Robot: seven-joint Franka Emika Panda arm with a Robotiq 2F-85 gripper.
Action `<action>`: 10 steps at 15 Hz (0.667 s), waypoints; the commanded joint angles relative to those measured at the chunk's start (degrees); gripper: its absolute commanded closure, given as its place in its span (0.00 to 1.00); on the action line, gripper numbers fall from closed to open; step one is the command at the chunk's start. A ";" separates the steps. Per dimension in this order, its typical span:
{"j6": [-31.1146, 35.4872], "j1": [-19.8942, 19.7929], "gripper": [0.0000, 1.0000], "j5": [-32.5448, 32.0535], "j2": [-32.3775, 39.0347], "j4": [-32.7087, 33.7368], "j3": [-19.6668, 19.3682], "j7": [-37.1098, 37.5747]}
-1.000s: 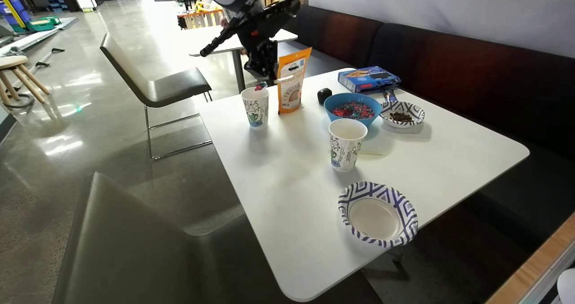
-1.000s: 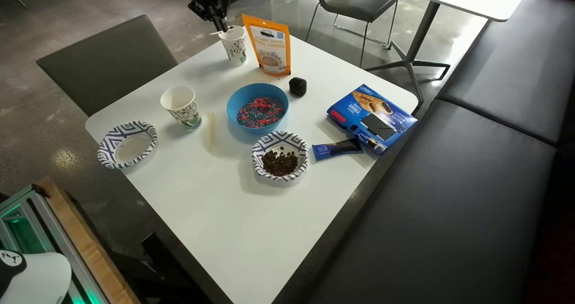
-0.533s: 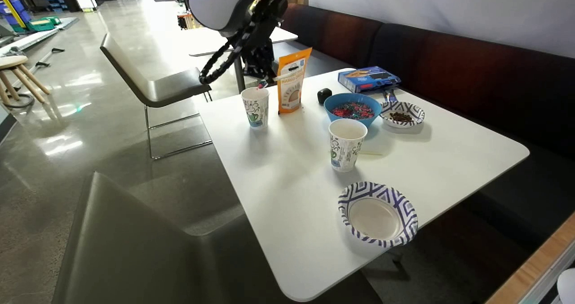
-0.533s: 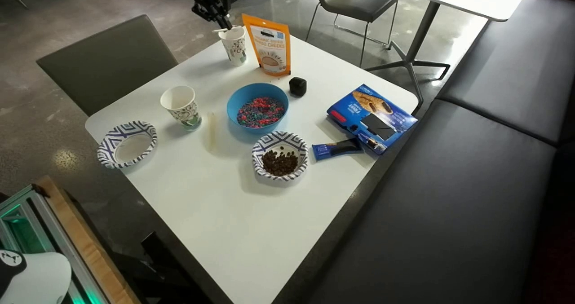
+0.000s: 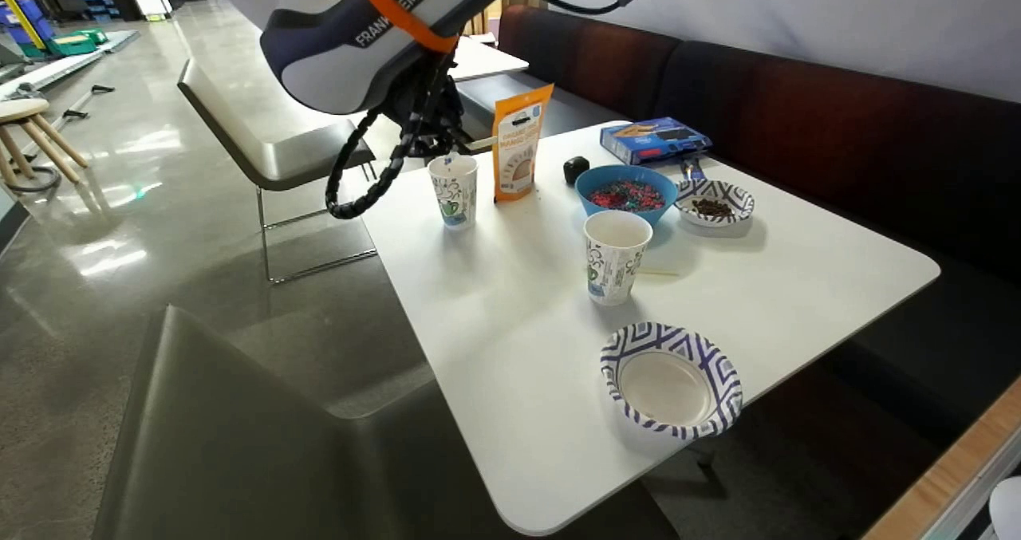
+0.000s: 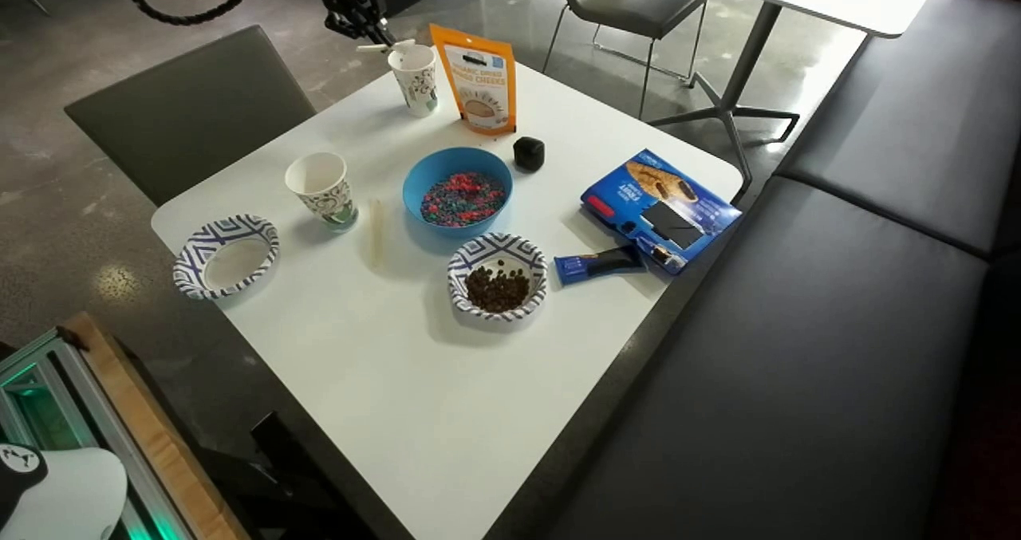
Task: Put some of the contents of the blue bowl into the paper cup next to the orange packet using the plastic spoon
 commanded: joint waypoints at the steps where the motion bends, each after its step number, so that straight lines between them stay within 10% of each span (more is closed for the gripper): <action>1: -4.26 2.50 0.96 -3.24 3.96 5.42 -2.35 2.21; 10: -3.18 -1.34 0.96 3.65 -5.18 -1.55 -0.24 2.86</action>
